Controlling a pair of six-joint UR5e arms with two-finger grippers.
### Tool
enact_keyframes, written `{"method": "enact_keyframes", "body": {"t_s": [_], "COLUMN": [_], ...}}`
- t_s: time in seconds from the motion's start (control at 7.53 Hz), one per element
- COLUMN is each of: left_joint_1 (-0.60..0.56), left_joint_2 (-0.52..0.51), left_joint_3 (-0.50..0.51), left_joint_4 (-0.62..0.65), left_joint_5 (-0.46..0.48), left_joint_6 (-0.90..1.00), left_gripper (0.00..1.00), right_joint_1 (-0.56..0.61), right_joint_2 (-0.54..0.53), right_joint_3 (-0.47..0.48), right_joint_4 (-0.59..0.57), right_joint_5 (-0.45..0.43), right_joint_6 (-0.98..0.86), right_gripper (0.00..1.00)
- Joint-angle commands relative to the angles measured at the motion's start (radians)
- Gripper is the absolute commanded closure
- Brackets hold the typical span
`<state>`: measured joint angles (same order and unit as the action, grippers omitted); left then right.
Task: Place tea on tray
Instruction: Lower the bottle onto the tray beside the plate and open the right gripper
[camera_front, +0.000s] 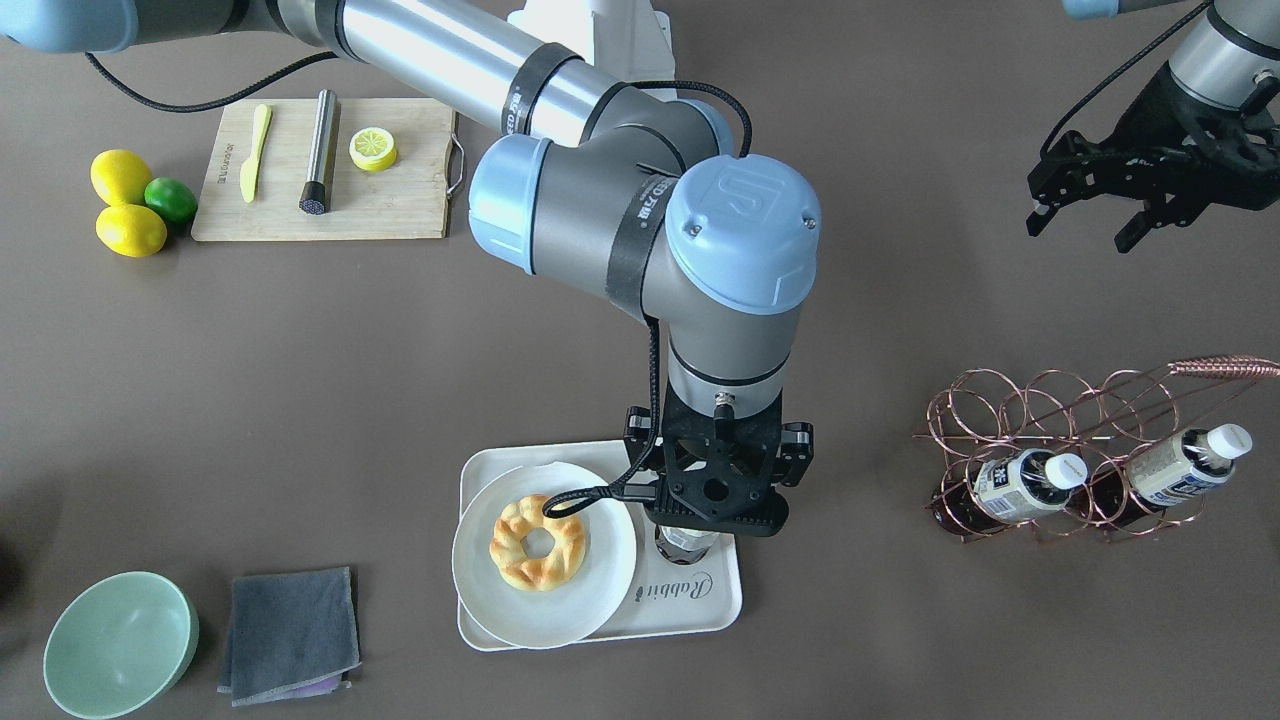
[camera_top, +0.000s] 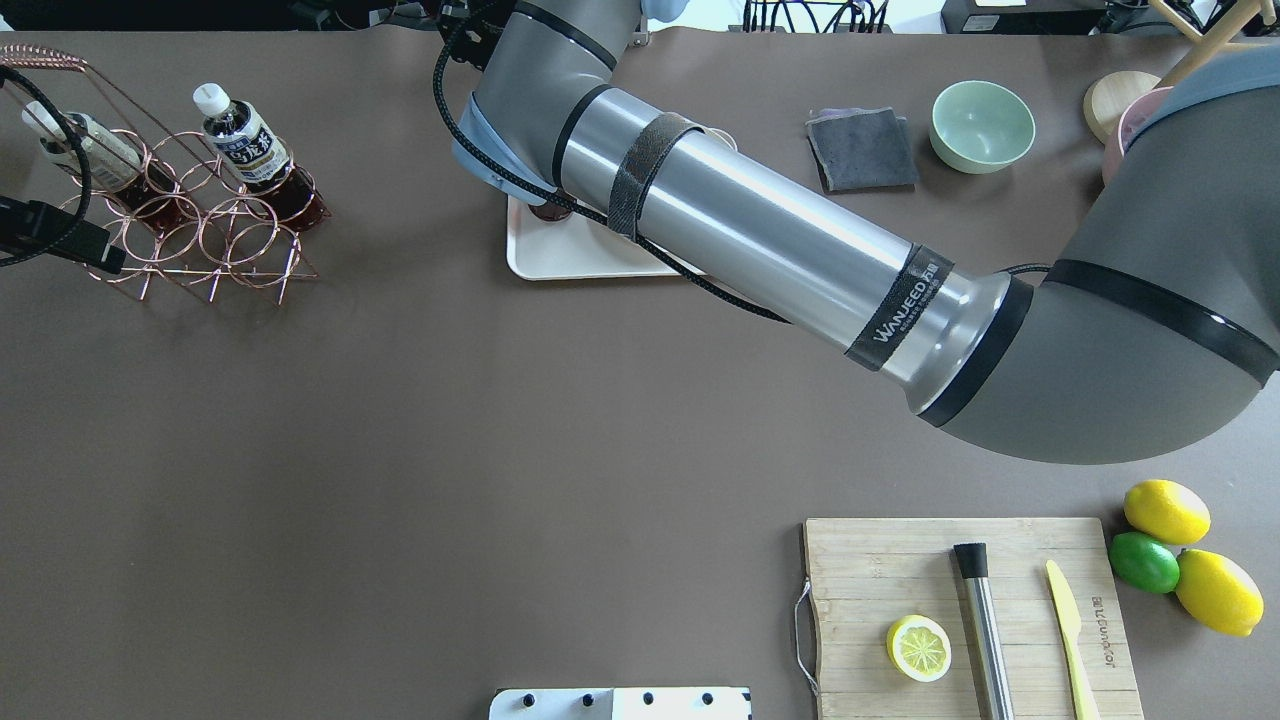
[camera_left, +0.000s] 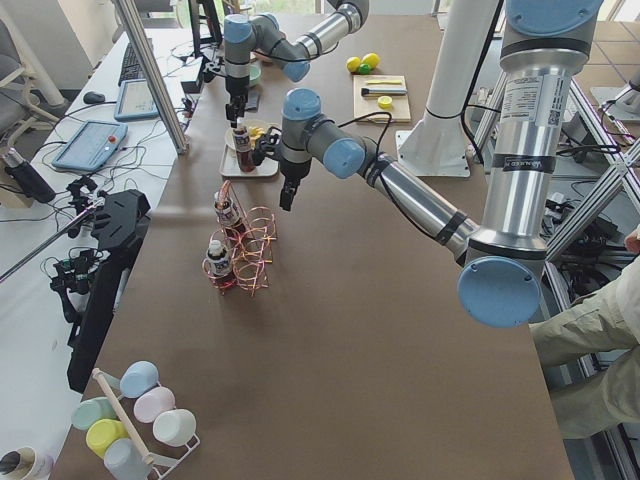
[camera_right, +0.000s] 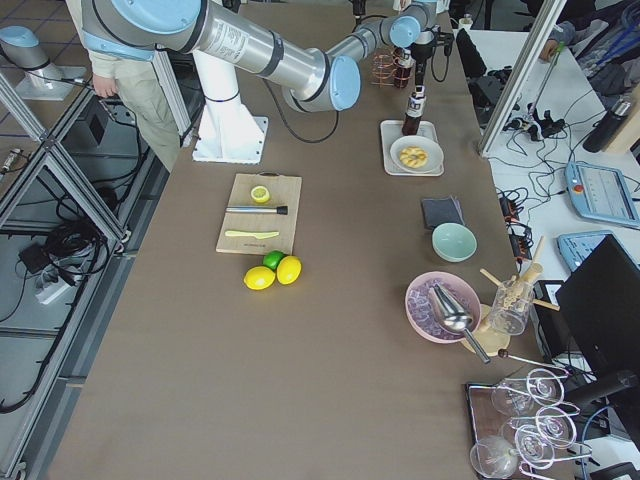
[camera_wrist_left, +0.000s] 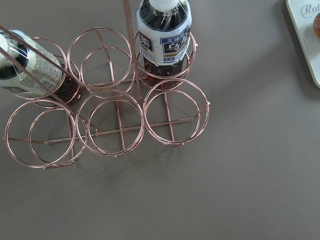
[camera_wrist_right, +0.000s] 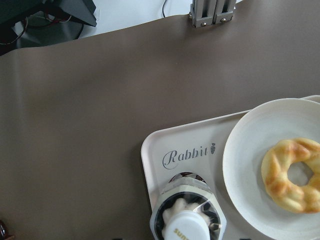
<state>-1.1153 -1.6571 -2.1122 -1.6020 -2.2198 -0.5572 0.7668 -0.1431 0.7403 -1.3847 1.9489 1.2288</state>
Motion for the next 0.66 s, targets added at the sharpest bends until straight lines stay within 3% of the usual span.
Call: {"method": "enact_keyframes", "body": {"t_s": [0.0,0.13,0.27,0.4,0.53], "left_joint_1": [-0.047,-0.142,-0.217,-0.304,-0.442], "left_joint_2": [0.005,0.025,0.07,0.083,0.083], "left_joint_3": [-0.011,-0.006,-0.005,0.007,0.026], "left_joint_4": [0.011,0.016,0.051,0.138,0.268], "left_joint_5": [-0.007,-0.068,-0.089,-0.089,-0.089], "left_joint_6": [0.008,0.041,0.201,0.397,0.639], "left_gripper": [0.04,0.04,0.04,0.04,0.04], "right_joint_1": [0.032,0.09,0.147,0.219,0.262], "right_joint_2": [-0.027,-0.12,-0.251,-0.357,-0.489], "right_joint_3": [0.115,0.272,0.459,0.596,0.748], "right_joint_4": [-0.072,-0.168,-0.254,-0.363,-0.432], "right_joint_5": [0.059,0.137,0.18,0.246,0.252], "right_joint_6": [-0.037,-0.13,-0.235,-0.359,-0.449], "right_gripper": [0.01,0.01,0.01,0.01,0.01]}}
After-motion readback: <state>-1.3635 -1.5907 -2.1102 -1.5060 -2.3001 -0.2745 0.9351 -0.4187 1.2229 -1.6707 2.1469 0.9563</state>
